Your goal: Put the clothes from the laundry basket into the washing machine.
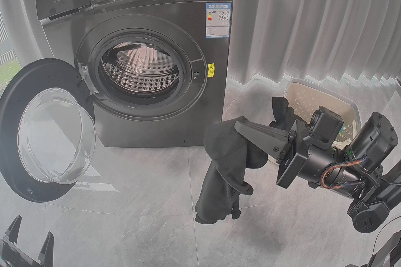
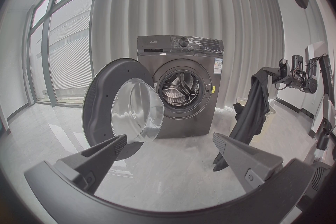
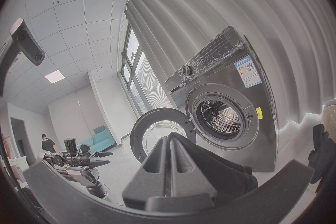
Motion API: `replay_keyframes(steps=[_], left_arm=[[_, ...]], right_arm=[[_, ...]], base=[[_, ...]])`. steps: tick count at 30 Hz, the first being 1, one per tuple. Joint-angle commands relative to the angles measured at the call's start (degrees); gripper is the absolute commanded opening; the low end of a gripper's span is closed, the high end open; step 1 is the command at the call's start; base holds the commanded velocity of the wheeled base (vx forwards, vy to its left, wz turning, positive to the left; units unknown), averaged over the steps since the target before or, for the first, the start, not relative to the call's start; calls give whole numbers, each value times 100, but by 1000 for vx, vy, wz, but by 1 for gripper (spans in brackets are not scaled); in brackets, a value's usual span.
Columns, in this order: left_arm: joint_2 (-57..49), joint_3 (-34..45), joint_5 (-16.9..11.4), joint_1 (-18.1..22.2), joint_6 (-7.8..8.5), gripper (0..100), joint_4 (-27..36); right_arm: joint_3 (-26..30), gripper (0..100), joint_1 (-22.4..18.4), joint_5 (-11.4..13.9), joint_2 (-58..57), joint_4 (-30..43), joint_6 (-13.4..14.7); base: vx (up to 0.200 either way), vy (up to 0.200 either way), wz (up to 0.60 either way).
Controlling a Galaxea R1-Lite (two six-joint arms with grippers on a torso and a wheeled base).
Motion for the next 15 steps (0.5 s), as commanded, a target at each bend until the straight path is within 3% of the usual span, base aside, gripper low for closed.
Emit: replay_keyframes(steps=[1, 6, 8, 15], left_arm=[[-84, 92, 1, -2, -3, 100, 0], [-84, 101, 1, -2, -3, 100, 0], [-84, 101, 1, -2, -3, 100, 0], [-84, 92, 1, -2, -3, 100, 0]], right_arm=[[-1, 0, -5, 3, 0, -3, 5], [-18, 0, -22, -23, 17, -3, 5], [-27, 0, -57, -6, 17, -3, 5], [-10, 0, -31, -6, 17, -3, 5]], base=[[0, 0, 0], [0, 0, 0], [0, 0, 600], [0, 0, 0]])
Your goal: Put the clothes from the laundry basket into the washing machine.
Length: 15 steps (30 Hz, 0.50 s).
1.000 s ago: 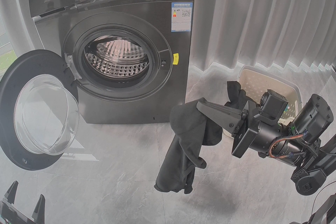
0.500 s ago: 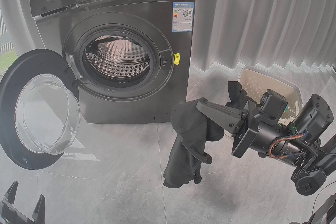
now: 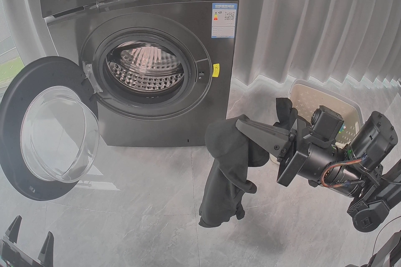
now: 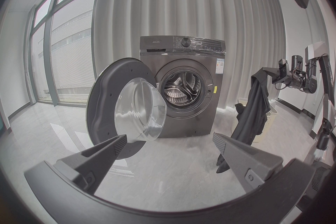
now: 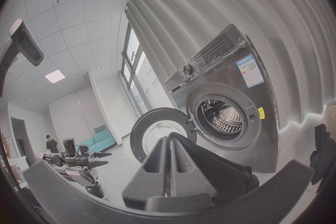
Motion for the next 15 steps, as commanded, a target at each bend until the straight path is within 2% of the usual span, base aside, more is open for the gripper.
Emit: replay_keyframes(steps=[1, 15], left_arm=[[-84, 101, 1, 1, -2, 100, 0], [-84, 92, -7, 1, -11, 100, 0]], right_arm=[[6, 0, 14, 3, 9, -3, -3], [15, 0, 58, -6, 79, -3, -56]], base=[[0, 0, 0], [0, 0, 0]])
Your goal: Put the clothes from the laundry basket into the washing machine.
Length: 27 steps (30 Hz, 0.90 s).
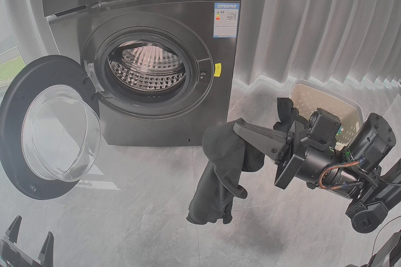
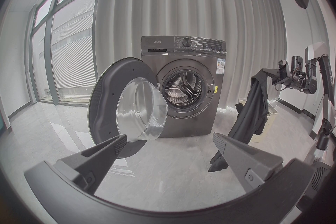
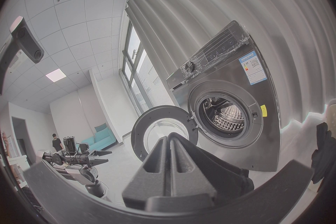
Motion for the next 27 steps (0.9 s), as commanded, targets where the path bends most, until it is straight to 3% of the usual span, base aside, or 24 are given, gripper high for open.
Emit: replay_keyframes(steps=[1, 11, 15, 18, 20, 22, 24, 25, 27], left_arm=[[-84, 92, -2, -2, -6, 100, 0], [-84, 101, -11, 7, 55, 100, -18], [-101, 101, -64, 7, 99, 100, -26], [-101, 101, -64, 7, 108, 100, -26], [-22, -268, -143, 7, 29, 100, -255], [391, -1349, -178, -46, 29, 100, -316], [611, -1604, -196, -81, 38, 100, -281], [989, -1745, -354, -125, 73, 100, -272], [1542, -1736, -750, -195, 82, 100, -316]], right_arm=[[-3, 0, 13, -10, 20, -3, -25], [-346, 0, -40, -71, 504, 32, -16], [-627, 0, 57, -827, 697, 102, 10], [-680, 0, 74, -906, 732, 102, 19], [-838, 0, 74, -1064, 838, 111, 28], [-952, 0, 74, -1100, 882, 172, 28], [-1067, 0, 66, -1196, 891, 304, 28], [-1251, 0, 74, -1504, 891, 542, 54], [-1453, 0, 74, -1794, 891, 612, 195]], base=[[0, 0, 0], [0, 0, 0], [0, 0, 0], [0, 0, 0], [0, 0, 0], [0, 0, 0], [0, 0, 0], [0, 0, 0], [0, 0, 0]])
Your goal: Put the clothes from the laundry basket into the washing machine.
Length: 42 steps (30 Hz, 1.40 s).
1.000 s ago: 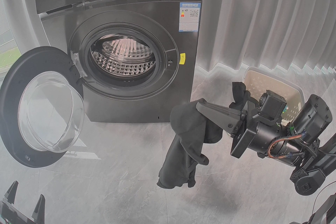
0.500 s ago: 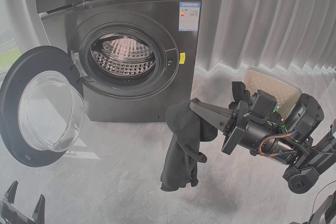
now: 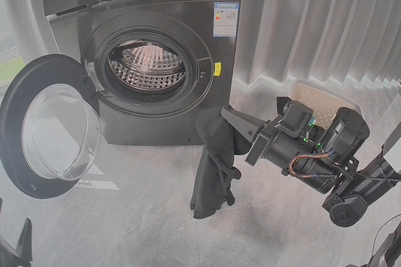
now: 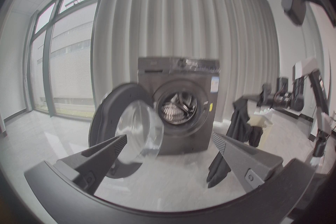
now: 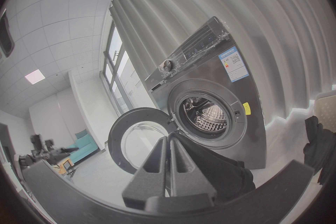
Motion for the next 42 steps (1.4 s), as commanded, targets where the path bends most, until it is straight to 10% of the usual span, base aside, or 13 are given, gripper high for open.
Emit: replay_keyframes(steps=[1, 8, 22, 42], left_arm=[[1714, -958, -755, -187, 35, 100, -128], [3938, -993, -1537, -372, 509, 100, -1271], [6821, -993, -1054, -2129, 386, 100, -3591], [9036, -1046, -1054, -2771, 175, 100, -5455]], right_arm=[[-708, 0, 12, -689, 141, 396, 280], [-1148, 0, 118, -628, 106, 572, 500], [-1324, 0, 416, -381, 141, 502, 658], [-1306, 0, 416, -346, 114, 475, 676]], base=[[0, 0, 0], [0, 0, 0], [0, 0, 0], [0, 0, 0]])
